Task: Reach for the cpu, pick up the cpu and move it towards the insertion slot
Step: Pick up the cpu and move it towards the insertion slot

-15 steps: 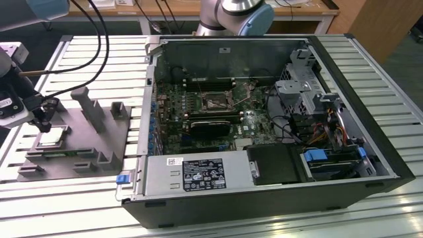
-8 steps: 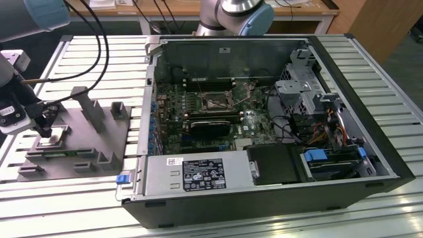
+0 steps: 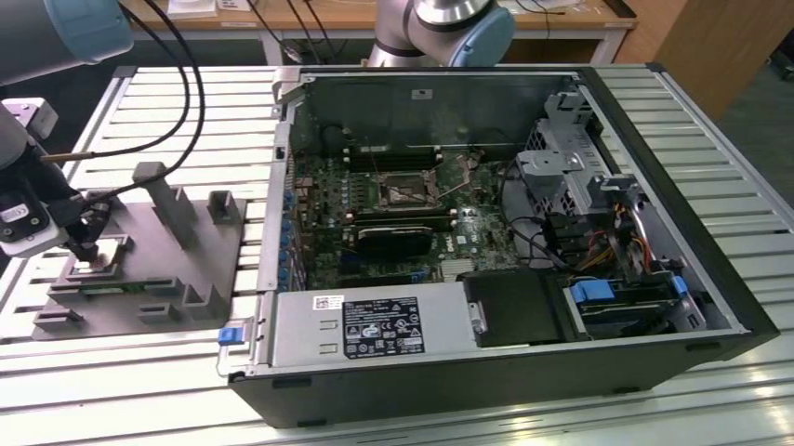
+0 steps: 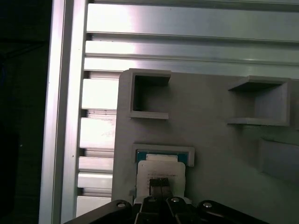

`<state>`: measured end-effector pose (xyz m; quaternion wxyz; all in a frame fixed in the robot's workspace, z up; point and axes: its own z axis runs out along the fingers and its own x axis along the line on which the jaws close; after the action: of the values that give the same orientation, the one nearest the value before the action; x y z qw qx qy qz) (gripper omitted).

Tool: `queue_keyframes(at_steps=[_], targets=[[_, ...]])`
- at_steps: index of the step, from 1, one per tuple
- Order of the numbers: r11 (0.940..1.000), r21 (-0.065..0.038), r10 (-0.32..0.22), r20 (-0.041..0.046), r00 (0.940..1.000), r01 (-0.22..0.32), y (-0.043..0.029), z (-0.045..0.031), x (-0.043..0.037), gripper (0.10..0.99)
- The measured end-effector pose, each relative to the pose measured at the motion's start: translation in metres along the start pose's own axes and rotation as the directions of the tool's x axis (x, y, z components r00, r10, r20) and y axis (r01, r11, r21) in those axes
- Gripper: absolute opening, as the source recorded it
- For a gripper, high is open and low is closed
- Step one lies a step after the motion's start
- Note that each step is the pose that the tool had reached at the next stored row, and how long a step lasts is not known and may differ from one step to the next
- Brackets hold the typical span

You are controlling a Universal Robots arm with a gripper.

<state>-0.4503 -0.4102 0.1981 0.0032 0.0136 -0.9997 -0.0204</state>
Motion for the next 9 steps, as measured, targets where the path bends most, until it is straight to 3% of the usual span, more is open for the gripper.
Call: queue_keyframes(at_steps=[4, 6, 7, 9], targets=[[1.0, 0.0, 0.0, 0.0001, 1.0, 0.0, 0.0, 0.0001, 0.0, 0.169], [1.0, 0.0, 0.0, 0.0001, 1.0, 0.0, 0.0, 0.0001, 0.0, 0.294], [1.0, 0.0, 0.0, 0.0, 1.0, 0.0, 0.0, 0.0001, 0.0, 0.294], [1.0, 0.0, 0.0, 0.0, 1.0, 0.0, 0.0, 0.0002, 0.0, 0.412]])
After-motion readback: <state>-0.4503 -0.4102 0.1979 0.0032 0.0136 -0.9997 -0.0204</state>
